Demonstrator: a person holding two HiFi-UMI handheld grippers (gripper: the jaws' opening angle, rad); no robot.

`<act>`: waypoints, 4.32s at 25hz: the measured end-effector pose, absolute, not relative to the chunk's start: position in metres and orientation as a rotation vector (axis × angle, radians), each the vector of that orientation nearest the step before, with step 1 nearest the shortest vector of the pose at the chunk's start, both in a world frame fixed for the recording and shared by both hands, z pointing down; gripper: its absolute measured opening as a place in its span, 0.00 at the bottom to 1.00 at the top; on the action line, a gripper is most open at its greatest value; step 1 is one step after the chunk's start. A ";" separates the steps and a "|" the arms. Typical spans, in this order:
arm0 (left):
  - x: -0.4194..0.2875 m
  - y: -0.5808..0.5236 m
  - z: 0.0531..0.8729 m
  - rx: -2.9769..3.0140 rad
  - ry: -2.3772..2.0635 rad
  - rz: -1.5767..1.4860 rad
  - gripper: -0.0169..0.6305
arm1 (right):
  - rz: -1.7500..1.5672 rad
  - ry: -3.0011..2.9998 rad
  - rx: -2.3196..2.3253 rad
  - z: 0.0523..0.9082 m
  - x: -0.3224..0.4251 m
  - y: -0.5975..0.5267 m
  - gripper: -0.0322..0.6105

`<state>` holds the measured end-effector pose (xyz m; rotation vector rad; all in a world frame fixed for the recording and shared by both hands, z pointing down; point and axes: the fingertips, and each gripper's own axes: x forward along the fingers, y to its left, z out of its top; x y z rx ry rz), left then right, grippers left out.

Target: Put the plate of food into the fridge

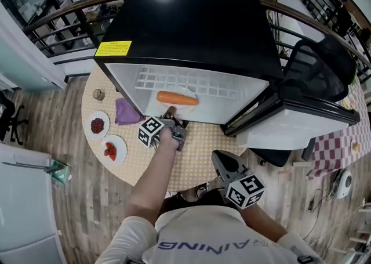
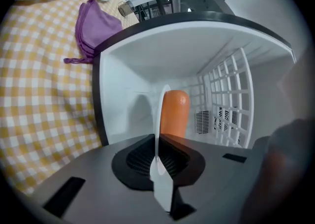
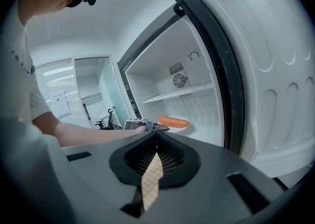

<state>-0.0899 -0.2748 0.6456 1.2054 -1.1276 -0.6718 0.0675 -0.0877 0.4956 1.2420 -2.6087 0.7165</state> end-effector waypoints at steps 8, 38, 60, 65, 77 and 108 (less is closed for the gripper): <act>-0.090 -0.302 0.658 1.158 -1.159 -0.661 0.07 | 0.712 -2.609 1.222 0.498 0.068 -0.095 0.08; -0.074 -0.280 0.669 1.565 -1.155 0.118 0.21 | 0.808 -2.622 1.175 0.509 0.041 -0.082 0.08; -0.068 -0.248 0.676 1.818 -1.045 0.608 0.11 | 0.833 -2.616 1.135 0.516 0.038 -0.074 0.08; -0.074 -0.237 0.663 1.862 -1.069 0.593 0.04 | 0.820 -2.623 1.135 0.514 0.037 -0.074 0.08; -0.087 -0.179 0.531 2.282 -1.274 0.233 0.04 | 0.735 -2.646 1.203 0.498 0.044 -0.081 0.08; -0.135 -0.065 0.398 2.506 -1.512 -0.048 0.04 | 0.460 -2.729 1.320 0.436 0.029 -0.067 0.08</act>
